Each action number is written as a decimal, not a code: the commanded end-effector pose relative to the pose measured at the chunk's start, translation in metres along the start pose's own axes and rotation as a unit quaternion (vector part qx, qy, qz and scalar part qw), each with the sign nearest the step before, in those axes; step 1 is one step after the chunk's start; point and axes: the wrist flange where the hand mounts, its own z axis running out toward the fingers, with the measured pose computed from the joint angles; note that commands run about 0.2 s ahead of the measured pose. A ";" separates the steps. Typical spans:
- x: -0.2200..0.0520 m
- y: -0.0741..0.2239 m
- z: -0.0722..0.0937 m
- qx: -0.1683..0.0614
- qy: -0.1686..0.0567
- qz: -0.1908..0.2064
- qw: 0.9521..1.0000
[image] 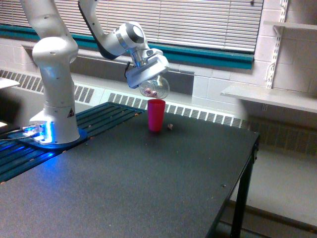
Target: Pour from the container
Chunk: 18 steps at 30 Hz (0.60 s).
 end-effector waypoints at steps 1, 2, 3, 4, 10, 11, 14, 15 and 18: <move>0.001 0.004 0.001 -0.009 -0.001 0.007 1.000; 0.001 0.003 0.000 -0.010 0.000 0.006 1.000; 0.001 0.002 0.000 -0.011 0.000 0.005 1.000; 0.001 0.001 -0.001 -0.012 0.000 0.003 1.000; 0.002 -0.007 -0.005 -0.017 0.002 -0.008 1.000; 0.003 -0.009 -0.007 -0.018 0.003 -0.011 1.000; 0.005 -0.014 -0.010 -0.022 0.005 -0.017 1.000; 0.005 -0.015 -0.011 -0.023 0.006 -0.019 1.000; 0.007 -0.017 -0.012 -0.027 0.007 -0.024 0.999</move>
